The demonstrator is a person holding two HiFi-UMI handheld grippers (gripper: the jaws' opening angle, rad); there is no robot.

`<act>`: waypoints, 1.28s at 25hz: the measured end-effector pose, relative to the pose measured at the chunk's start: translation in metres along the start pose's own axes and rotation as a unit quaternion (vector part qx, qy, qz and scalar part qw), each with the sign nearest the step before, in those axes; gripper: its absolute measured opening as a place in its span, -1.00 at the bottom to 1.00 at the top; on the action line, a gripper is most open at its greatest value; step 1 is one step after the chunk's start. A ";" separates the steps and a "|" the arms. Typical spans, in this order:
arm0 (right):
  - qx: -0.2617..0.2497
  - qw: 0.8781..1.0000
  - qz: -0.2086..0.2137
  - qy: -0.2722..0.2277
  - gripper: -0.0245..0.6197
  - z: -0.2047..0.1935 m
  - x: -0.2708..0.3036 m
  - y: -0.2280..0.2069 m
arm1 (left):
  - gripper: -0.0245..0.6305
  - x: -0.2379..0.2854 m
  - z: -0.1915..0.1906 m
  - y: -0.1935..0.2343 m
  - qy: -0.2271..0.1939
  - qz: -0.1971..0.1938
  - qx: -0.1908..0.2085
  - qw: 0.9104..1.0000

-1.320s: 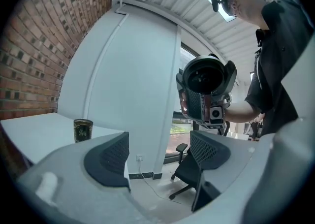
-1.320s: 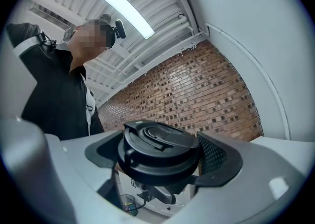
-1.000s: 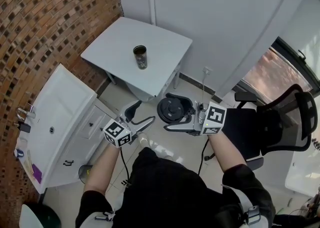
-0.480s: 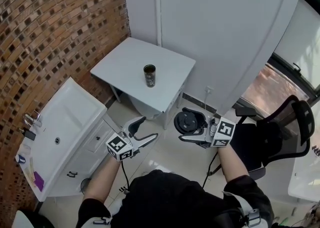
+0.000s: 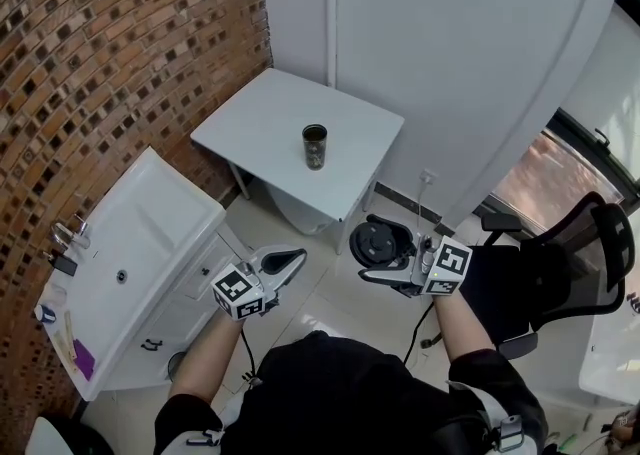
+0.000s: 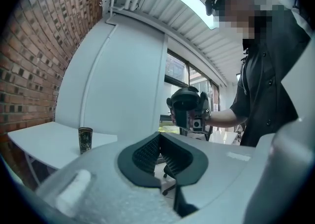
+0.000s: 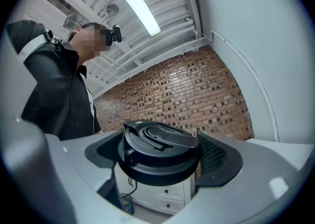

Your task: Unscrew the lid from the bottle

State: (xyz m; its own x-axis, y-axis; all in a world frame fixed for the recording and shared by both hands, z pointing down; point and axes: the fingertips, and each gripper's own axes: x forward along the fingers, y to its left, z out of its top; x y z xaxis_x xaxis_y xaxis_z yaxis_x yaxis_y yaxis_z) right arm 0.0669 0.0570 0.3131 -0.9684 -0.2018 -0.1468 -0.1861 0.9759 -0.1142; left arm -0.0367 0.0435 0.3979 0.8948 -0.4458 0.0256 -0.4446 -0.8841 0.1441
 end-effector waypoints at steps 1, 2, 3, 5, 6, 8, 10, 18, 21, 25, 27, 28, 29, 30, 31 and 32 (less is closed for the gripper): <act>0.000 1.000 -0.005 0.000 0.51 0.000 0.001 -0.002 | -0.92 0.000 0.001 0.002 -0.002 -0.001 0.001 1.000; 0.000 1.000 -0.010 -0.001 0.51 0.001 0.002 -0.004 | -0.92 0.001 0.003 0.004 -0.005 -0.002 0.000 1.000; -0.001 1.000 -0.015 -0.002 0.51 0.001 0.003 -0.005 | -0.92 0.000 0.005 0.005 -0.010 -0.004 -0.005 1.000; -0.001 1.000 -0.018 -0.007 0.51 0.003 0.005 -0.005 | -0.92 0.000 0.008 0.006 -0.019 -0.014 -0.022 0.999; 0.000 1.000 -0.017 -0.012 0.51 0.005 0.005 -0.004 | -0.92 0.000 0.010 0.006 -0.022 -0.020 -0.027 0.999; 0.000 1.000 -0.018 -0.025 0.51 0.009 0.004 -0.003 | -0.92 0.001 0.011 0.005 -0.022 -0.026 -0.023 0.999; -0.002 0.999 -0.025 -0.033 0.51 0.011 0.001 -0.004 | -0.92 0.002 0.015 0.005 -0.026 -0.028 -0.017 0.999; -0.021 0.997 -0.051 -0.052 0.51 0.025 -0.014 -0.008 | -0.92 0.015 0.032 -0.001 -0.053 -0.043 -0.013 0.998; -0.023 0.997 -0.052 -0.049 0.51 0.024 -0.014 -0.012 | -0.92 0.017 0.029 -0.001 -0.046 -0.048 -0.004 0.998; -0.025 0.997 -0.055 -0.045 0.51 0.020 -0.012 -0.013 | -0.92 0.014 0.029 0.004 -0.045 -0.043 -0.013 0.998; -0.023 0.997 -0.054 -0.048 0.51 0.020 -0.009 -0.014 | -0.92 0.012 0.025 0.007 -0.047 -0.043 -0.015 0.998; -0.022 0.997 -0.053 -0.050 0.51 0.021 -0.008 -0.015 | -0.92 0.012 0.023 0.008 -0.047 -0.043 -0.017 0.998; -0.022 0.997 -0.052 -0.052 0.51 0.022 -0.008 -0.016 | -0.92 0.013 0.022 0.009 -0.047 -0.042 -0.019 0.998; -0.021 0.997 -0.052 -0.053 0.51 0.024 -0.009 -0.017 | -0.92 0.014 0.020 0.010 -0.048 -0.041 -0.021 0.998; -0.022 0.997 -0.052 -0.056 0.51 0.025 -0.011 -0.018 | -0.92 0.015 0.018 0.012 -0.049 -0.038 -0.023 0.998; -0.023 0.997 -0.053 -0.058 0.51 0.026 -0.012 -0.019 | -0.92 0.015 0.019 0.014 -0.051 -0.035 -0.025 0.998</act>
State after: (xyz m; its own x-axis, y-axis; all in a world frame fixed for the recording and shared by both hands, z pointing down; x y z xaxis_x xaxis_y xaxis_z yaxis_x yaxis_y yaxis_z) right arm 0.0861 0.0383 0.2910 -0.9174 -0.3094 -0.2502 -0.2958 0.9509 -0.0912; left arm -0.0304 0.0218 0.3813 0.9134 -0.3979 -0.0859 -0.3767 -0.9063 0.1918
